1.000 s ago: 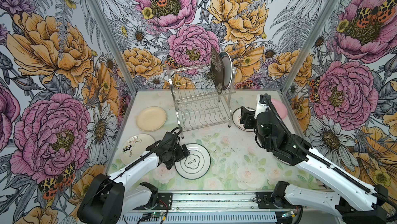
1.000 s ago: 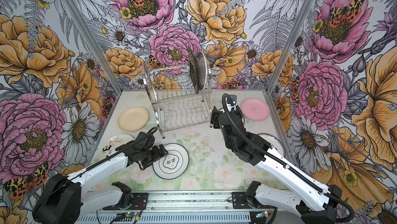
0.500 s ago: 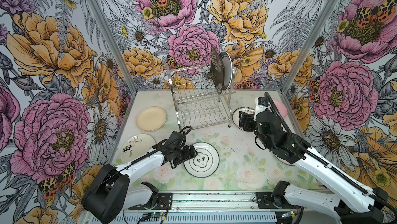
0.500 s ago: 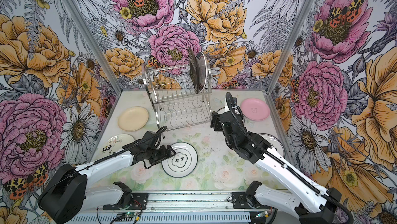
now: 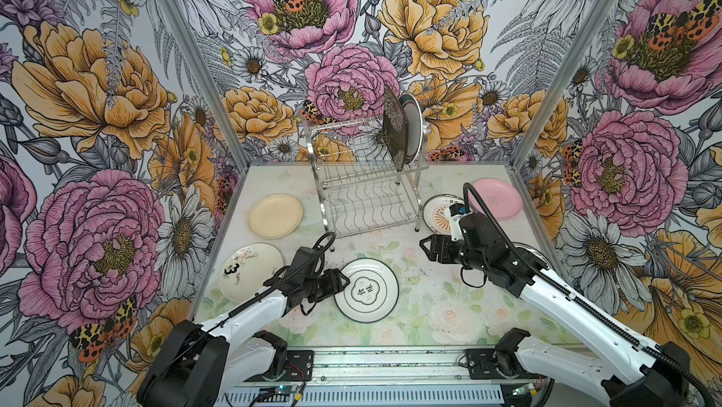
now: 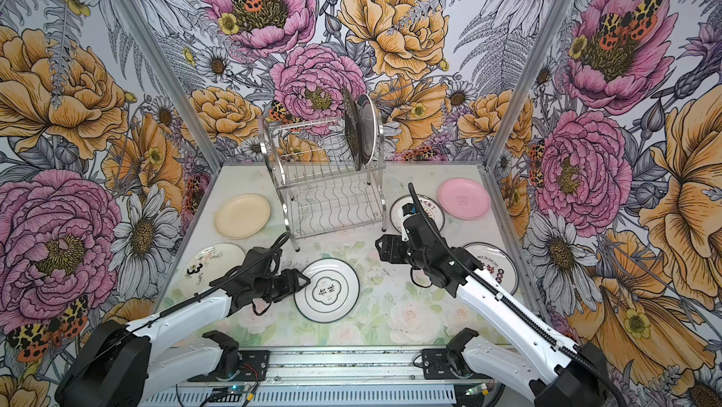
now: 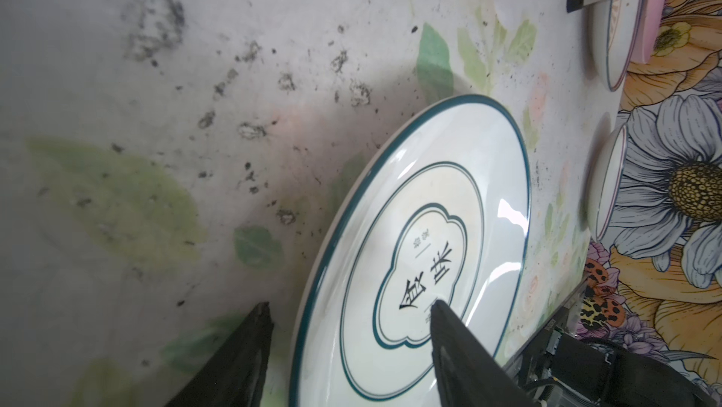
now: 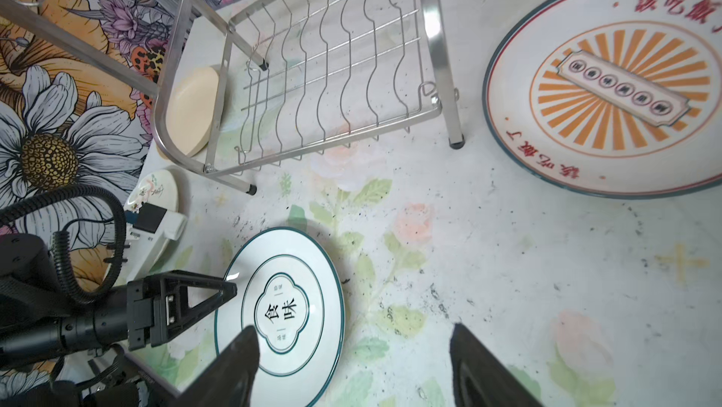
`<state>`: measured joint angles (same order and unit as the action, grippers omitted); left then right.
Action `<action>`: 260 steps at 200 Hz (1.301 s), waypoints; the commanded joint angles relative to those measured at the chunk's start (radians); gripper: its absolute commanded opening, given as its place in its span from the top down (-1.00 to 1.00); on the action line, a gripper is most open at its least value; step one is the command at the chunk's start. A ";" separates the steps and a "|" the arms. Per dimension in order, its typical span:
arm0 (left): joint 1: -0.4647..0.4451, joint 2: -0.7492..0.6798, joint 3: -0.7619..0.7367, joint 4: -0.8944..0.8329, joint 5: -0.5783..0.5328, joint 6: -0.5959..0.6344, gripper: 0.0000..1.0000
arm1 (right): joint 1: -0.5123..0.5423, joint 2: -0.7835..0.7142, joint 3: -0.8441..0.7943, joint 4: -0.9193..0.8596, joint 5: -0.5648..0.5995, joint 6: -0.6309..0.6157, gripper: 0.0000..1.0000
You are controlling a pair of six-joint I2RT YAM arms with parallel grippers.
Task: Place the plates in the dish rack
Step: 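Push the white green-rimmed plate with the left gripper toward the right gripper, then grip opposite edges of the green-rimmed plate with both grippers and tilt it upright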
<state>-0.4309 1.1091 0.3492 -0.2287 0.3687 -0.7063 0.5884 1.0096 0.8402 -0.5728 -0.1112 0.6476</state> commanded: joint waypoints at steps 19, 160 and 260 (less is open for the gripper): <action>0.003 0.083 -0.021 0.058 0.051 0.023 -0.17 | -0.024 0.017 -0.037 0.008 -0.145 0.010 -0.53; -0.016 0.104 -0.026 0.097 0.086 0.015 0.74 | -0.067 0.052 -0.098 0.046 -0.245 -0.012 -0.53; -0.004 -0.001 0.094 0.078 0.176 0.008 1.00 | -0.104 0.085 -0.100 0.089 -0.360 -0.013 -0.53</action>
<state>-0.4412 1.1648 0.3798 -0.1535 0.5064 -0.7036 0.4965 1.0847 0.7410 -0.5251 -0.4191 0.6426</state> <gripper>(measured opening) 0.085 0.764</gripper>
